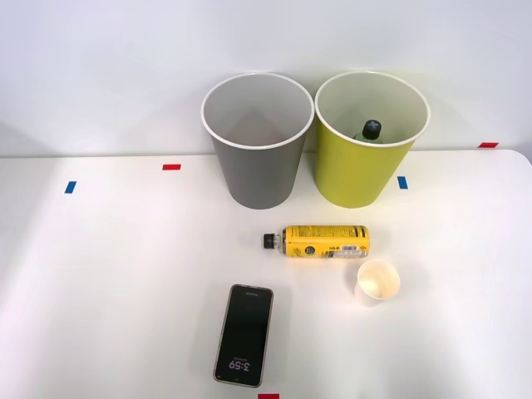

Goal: Put cans in the gray bin, plastic bottles in the light green bin

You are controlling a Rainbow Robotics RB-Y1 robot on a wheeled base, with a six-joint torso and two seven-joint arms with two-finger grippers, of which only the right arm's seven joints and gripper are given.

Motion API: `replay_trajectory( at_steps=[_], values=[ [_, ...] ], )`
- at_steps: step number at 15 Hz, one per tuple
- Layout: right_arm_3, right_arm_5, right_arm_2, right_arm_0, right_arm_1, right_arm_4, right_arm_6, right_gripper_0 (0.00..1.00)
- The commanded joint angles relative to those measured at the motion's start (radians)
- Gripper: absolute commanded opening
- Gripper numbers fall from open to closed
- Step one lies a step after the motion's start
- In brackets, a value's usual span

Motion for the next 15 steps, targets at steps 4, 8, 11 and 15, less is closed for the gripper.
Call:
replay_trajectory(
  at_steps=[4, 8, 11, 15],
  values=[
    [0.0, 0.0, 0.0, 0.0, 0.0, 0.0, 0.0, 1.0],
    [0.0, 0.0, 0.0, 0.0, 0.0, 0.0, 0.0, 1.0],
    [0.0, 0.0, 0.0, 0.0, 0.0, 0.0, 0.0, 1.0],
    [0.0, 0.0, 0.0, 0.0, 0.0, 0.0, 0.0, 1.0]
  ],
)
